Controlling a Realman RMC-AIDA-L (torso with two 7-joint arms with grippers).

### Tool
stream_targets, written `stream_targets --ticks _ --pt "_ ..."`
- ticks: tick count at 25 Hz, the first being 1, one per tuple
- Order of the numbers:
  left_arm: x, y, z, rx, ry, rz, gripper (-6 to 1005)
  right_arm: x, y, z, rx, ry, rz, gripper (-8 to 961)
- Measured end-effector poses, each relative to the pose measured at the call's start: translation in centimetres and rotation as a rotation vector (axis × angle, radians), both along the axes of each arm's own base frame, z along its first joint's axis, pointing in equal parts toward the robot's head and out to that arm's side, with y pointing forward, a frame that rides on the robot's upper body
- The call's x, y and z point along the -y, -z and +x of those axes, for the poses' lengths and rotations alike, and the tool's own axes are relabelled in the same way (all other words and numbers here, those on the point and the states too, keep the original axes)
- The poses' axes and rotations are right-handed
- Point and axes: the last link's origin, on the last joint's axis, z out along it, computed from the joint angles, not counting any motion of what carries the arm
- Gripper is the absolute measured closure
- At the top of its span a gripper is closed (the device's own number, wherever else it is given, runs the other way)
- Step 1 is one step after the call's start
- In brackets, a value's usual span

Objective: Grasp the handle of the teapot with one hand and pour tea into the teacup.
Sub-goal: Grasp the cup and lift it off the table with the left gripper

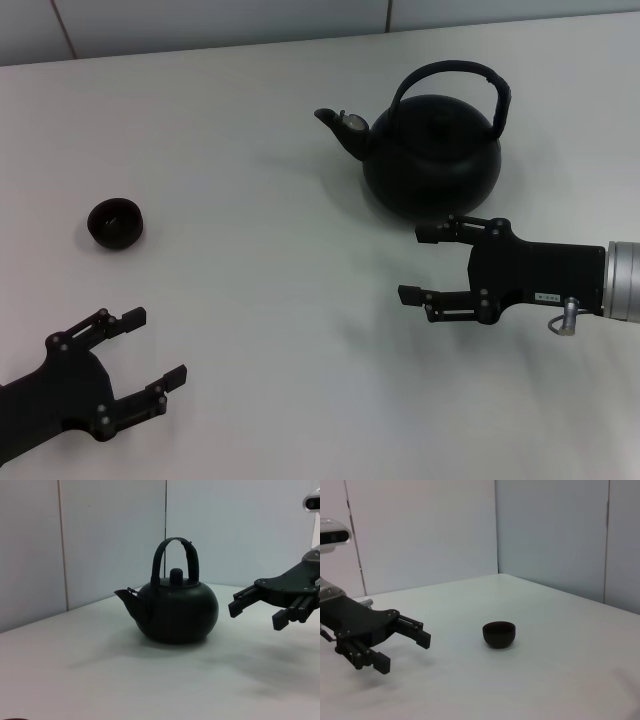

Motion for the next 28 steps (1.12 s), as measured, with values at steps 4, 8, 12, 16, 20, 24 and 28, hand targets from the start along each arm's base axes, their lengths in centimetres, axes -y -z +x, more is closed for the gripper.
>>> stream_targets --ticks 4,8,12,16,20,24,28 --pt "0.0 0.0 0.0 0.0 0.0 -0.001 184 0.0 0.0 0.0 0.0 0.0 0.0 136" --pt "0.0 0.0 0.0 0.003 -0.003 0.005 183 0.0 0.0 0.0 0.0 0.001 0.0 136" --pt "-0.9 -0.8 -0.6 0.016 -0.07 0.098 181 0.1 0.0 0.1 0.001 0.002 -0.001 135" --pt "-2.5 -1.6 -1.3 0.022 -0.16 0.174 180 0.2 0.0 0.2 0.001 0.001 0.0 135" --pt "-4.7 -2.3 -1.4 0.016 -0.207 0.232 178 0.2 0.0 0.2 0.002 0.0 0.0 135" --pt "-6.0 -2.3 -1.0 -0.002 -0.205 0.243 176 0.2 0.0 0.1 0.0 -0.003 0.0 136" --pt "-7.5 -1.9 -0.4 -0.028 -0.192 0.244 176 0.2 0.0 0.1 -0.003 -0.005 0.001 136"
